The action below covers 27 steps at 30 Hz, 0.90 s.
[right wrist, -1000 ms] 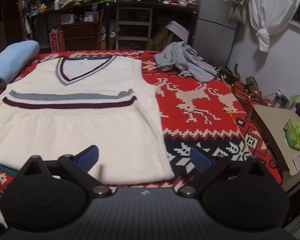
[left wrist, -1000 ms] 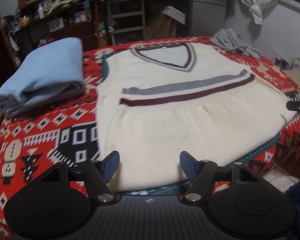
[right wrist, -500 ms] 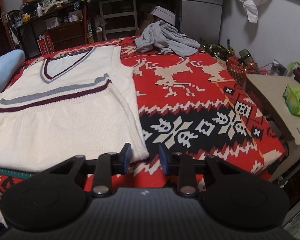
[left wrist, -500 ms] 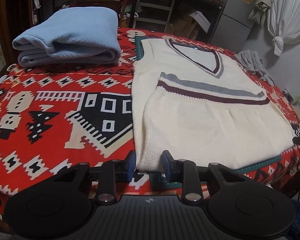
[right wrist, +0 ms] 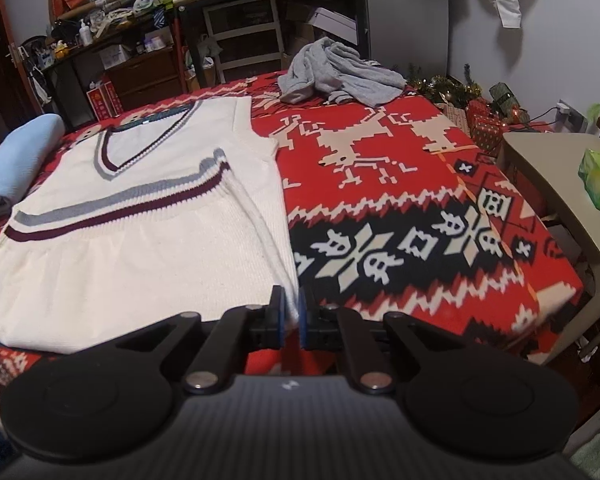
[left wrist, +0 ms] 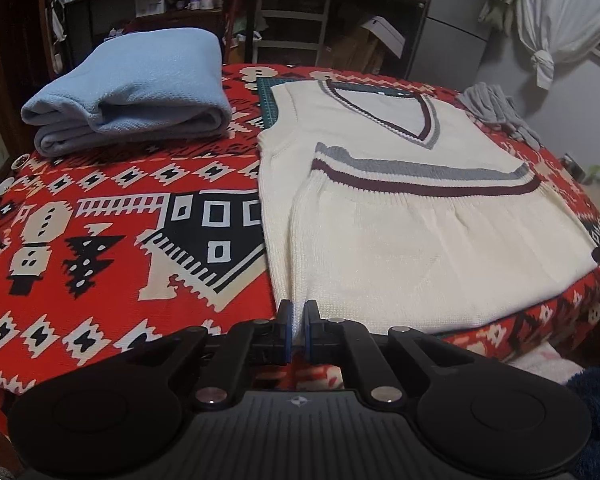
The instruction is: Fold clothes
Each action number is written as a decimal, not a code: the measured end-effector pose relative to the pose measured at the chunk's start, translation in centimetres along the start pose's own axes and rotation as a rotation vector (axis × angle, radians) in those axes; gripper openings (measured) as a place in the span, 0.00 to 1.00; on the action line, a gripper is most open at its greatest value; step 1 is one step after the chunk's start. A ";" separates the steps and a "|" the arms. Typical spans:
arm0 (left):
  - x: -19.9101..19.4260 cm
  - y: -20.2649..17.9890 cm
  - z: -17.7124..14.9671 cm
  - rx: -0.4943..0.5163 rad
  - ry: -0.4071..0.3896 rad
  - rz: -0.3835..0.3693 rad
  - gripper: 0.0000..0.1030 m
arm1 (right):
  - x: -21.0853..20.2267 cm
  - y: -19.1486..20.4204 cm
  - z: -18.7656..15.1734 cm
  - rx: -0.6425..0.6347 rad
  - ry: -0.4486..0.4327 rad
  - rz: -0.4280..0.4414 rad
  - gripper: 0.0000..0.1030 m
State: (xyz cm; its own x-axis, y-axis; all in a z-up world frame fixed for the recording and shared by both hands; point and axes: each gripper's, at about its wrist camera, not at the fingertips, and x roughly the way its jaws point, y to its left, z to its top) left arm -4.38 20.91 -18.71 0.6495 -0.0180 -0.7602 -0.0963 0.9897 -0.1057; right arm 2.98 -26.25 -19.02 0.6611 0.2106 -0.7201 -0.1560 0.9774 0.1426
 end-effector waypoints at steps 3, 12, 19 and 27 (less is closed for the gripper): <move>0.4 0.6 -0.3 -0.026 0.033 -0.007 0.07 | -0.5 -0.2 -0.5 0.003 0.013 0.008 0.07; -1.2 1.3 0.1 -0.030 0.018 0.069 0.12 | -1.1 -0.1 -0.3 -0.047 0.010 -0.045 0.11; -2.8 -0.4 1.7 -0.044 -0.078 -0.025 0.12 | -2.1 2.0 1.0 -0.128 -0.042 -0.043 0.12; 2.6 -2.0 1.5 0.002 -0.017 -0.005 0.09 | 1.3 5.6 0.9 -0.203 -0.038 -0.005 0.12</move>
